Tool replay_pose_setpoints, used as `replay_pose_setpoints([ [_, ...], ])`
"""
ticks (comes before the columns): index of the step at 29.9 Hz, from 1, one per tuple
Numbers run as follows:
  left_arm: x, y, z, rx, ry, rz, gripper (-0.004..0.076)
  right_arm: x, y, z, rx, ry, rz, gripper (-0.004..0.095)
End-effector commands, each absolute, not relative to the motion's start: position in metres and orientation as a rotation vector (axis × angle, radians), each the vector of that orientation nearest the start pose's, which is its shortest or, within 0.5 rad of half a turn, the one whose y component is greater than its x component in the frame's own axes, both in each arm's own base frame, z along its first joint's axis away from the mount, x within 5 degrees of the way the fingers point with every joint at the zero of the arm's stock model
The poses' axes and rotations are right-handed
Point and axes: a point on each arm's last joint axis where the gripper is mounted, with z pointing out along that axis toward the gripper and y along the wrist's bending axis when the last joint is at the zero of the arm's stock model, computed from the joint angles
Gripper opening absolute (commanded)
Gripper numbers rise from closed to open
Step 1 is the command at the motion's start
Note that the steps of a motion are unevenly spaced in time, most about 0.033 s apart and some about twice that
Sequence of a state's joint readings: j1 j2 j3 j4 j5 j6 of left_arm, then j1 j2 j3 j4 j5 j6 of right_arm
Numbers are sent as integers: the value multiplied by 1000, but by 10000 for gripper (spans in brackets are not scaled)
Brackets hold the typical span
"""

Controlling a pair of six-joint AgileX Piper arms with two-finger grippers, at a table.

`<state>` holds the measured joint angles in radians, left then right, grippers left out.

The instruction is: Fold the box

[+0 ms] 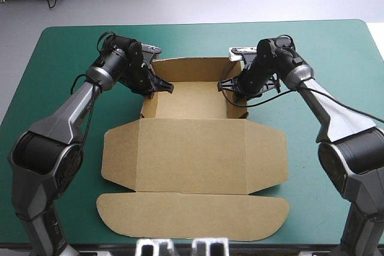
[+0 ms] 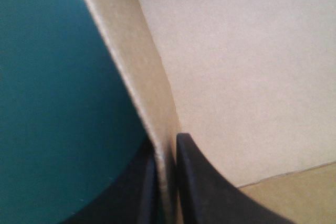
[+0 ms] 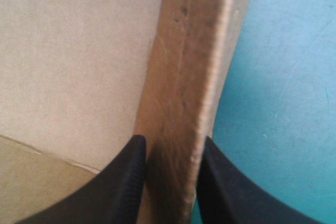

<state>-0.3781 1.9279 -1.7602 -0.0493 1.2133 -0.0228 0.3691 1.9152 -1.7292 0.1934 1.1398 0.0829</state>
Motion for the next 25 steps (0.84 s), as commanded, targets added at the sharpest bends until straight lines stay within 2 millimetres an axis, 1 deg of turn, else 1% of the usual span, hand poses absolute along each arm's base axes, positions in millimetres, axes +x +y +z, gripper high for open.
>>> replay_pose_setpoints([
  [1, 368, -178, 307, 537, 2784, -376, 169, 372, 168, 330, -379, 2680, 412, 386],
  [3, 369, -179, 307, 541, 2771, -376, 238, 373, 164, 334, -396, 2679, 344, 386],
  [7, 370, -179, 308, 531, 2752, -378, 405, 375, 160, 344, -409, 2648, 276, 387],
  [9, 371, -179, 308, 506, 2746, -379, 457, 376, 158, 347, -415, 2638, 242, 404],
  [10, 372, -179, 308, 491, 2743, -383, 470, 376, 156, 347, -419, 2637, 217, 416],
  [14, 374, -180, 309, 407, 2739, -404, 472, 378, 149, 345, -440, 2647, 95, 450],
  [16, 374, -180, 309, 403, 2738, -407, 472, 378, 147, 345, -476, 2647, 54, 450],
  [20, 374, -180, 310, 406, 2731, -402, 472, 379, 146, 345, -482, 2635, 26, 449],
  [23, 376, -179, 317, 409, 2699, -382, 472, 381, 146, 347, -478, 2609, 33, 449],
  [25, 377, -178, 329, 417, 2665, -360, 472, 381, 147, 354, -473, 2589, 39, 449],
])
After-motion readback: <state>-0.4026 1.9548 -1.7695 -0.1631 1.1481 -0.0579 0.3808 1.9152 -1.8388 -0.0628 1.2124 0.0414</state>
